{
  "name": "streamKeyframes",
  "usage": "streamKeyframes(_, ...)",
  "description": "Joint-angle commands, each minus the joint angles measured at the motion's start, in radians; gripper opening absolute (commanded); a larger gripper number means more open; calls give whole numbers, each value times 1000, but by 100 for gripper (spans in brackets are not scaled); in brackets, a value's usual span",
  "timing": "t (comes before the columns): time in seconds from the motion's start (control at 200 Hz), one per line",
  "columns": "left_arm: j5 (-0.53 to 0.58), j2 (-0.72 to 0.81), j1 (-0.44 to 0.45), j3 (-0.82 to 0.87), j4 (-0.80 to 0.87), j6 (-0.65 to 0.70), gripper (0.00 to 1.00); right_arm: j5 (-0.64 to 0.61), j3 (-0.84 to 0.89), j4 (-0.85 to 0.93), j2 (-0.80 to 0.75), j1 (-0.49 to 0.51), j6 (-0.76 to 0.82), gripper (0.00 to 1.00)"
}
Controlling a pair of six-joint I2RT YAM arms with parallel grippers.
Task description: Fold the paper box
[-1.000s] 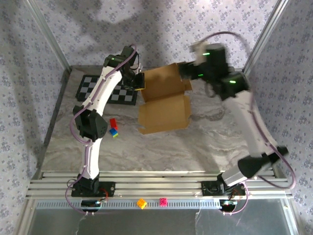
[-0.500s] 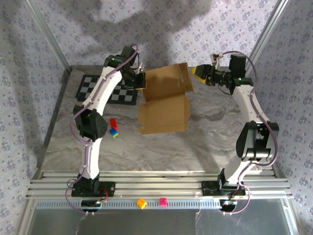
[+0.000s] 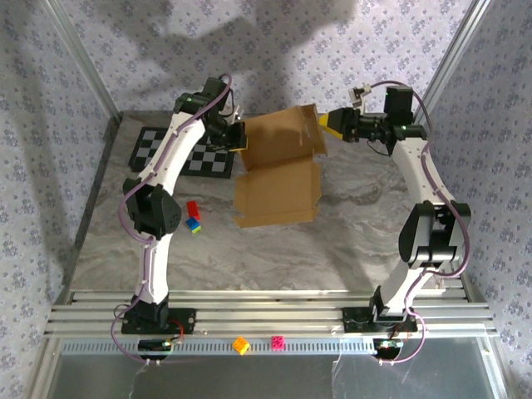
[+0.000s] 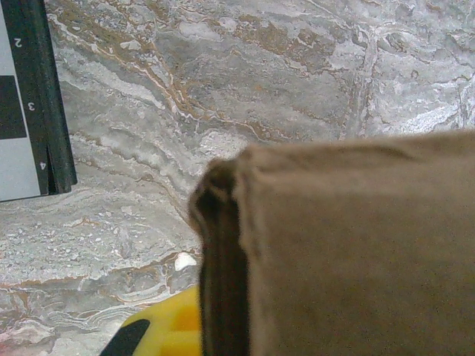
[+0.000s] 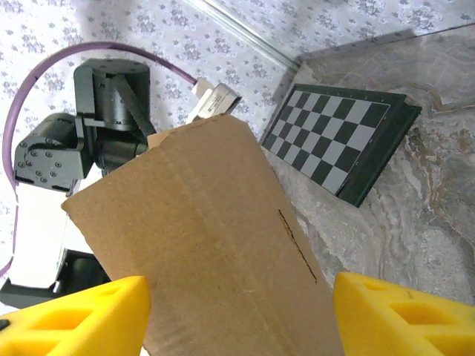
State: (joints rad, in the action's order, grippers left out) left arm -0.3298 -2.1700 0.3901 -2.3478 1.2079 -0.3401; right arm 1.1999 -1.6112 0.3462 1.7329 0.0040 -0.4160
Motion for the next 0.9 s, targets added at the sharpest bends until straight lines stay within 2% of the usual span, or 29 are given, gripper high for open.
streamKeyframes(0.0,-35,-19,-3,-2,4,12,0,-15,-66,129,35,18,111,67)
streamKeyframes(0.17,-42,-15,-3,-1,11,12,0,-80,-136,238,59,47,204,61)
streamKeyframes(0.275,-43,-12,-2,-1,10,10,0,-148,-171,301,65,71,247,53)
streamKeyframes(0.895,-29,-14,4,-17,19,-8,0,-599,-236,459,23,217,389,52)
